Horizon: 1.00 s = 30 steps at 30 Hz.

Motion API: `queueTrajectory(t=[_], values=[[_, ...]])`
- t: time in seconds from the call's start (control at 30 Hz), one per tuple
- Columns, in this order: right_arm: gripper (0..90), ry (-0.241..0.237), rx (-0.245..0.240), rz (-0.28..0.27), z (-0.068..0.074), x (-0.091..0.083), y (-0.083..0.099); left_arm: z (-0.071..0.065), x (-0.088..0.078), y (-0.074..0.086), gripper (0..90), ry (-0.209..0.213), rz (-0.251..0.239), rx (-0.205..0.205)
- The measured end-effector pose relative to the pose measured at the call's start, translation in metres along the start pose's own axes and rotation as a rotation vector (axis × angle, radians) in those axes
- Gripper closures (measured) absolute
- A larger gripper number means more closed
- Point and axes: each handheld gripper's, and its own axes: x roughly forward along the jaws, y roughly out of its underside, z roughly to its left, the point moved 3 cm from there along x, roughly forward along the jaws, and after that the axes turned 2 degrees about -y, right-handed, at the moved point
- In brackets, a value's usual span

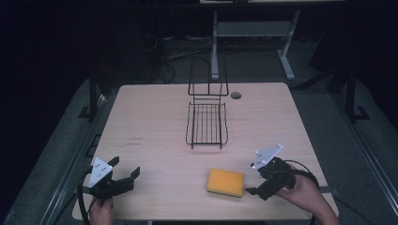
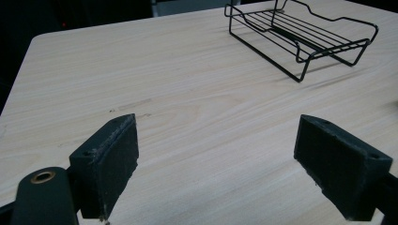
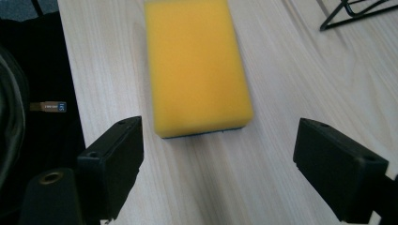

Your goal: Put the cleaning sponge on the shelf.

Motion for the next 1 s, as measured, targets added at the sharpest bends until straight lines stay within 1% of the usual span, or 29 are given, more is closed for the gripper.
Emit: queueTrajectory(t=[0.3, 0.37, 0.5, 0.6, 0.83, 1.0], values=[[16.0, -0.029, -0.033, 0.013, -0.001, 0.005, -0.016, 0.0, 0.0, 0.0, 13.4, -0.004, -0.002, -0.001], [16.0, -0.034, -0.032, 0.014, -0.001, 0.006, -0.017, 0.0, 0.0, 0.0, 13.4, -0.003, -0.002, 0.0], [16.0, -0.044, -0.053, 0.02, -0.002, 0.008, -0.024, 0.0, 0.001, 0.0, 13.4, -0.002, -0.001, 0.001], [16.0, -0.049, -0.058, 0.021, -0.002, 0.009, -0.026, 0.0, 0.001, 0.0, 13.4, -0.004, 0.003, 0.005], [16.0, -0.078, -0.069, 0.019, -0.002, 0.015, -0.033, 0.0, 0.001, 0.0, 13.4, 0.0, 0.01, 0.006], [16.0, -0.091, -0.081, 0.035, -0.001, 0.02, -0.038, 0.0, 0.001, 0.0, 13.4, 0.0, 0.005, 0.007]])
